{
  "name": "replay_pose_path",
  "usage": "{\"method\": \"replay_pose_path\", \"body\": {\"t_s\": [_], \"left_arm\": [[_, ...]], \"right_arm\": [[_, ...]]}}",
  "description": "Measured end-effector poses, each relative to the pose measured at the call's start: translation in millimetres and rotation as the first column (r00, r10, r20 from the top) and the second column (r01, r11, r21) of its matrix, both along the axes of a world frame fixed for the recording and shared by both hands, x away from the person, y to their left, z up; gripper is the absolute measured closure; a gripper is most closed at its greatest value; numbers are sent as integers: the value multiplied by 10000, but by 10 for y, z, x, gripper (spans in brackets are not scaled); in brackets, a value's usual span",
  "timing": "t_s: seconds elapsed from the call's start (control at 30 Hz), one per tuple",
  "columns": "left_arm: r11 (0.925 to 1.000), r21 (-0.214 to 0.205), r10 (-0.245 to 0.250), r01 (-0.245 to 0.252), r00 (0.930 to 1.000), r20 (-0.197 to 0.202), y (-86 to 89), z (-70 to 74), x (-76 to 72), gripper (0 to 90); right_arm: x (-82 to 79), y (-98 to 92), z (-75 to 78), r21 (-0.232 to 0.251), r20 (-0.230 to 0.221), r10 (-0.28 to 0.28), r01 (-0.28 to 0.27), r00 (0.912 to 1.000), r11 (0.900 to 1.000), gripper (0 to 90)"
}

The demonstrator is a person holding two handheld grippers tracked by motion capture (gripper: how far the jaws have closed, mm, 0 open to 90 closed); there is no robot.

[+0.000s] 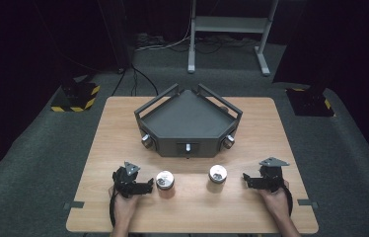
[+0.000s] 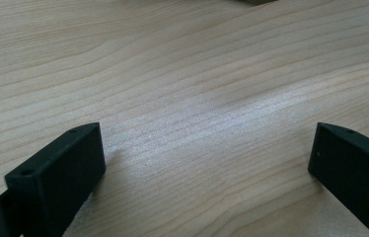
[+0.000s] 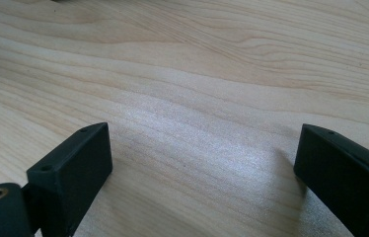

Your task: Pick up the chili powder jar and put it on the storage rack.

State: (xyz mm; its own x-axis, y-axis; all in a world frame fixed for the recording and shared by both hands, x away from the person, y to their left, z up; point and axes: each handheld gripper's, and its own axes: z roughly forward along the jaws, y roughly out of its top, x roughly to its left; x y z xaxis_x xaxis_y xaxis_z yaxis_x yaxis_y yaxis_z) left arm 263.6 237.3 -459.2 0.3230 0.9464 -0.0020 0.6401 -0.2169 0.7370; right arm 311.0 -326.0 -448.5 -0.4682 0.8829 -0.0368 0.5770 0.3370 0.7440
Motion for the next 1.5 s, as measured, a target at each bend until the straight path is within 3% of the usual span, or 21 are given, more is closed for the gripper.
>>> {"method": "replay_pose_path", "body": {"t_s": [1.03,1.5], "left_arm": [[9999,-46,-113,113,9999,-72,26,13,-4,2],[9991,-290,-304,315,9987,401,182,98,-178,3]], "right_arm": [[1,0,0,-5,1,2,-2,10000,10000,76],[1,0,0,-4,1,2,-2,10000,10000,76]]}}
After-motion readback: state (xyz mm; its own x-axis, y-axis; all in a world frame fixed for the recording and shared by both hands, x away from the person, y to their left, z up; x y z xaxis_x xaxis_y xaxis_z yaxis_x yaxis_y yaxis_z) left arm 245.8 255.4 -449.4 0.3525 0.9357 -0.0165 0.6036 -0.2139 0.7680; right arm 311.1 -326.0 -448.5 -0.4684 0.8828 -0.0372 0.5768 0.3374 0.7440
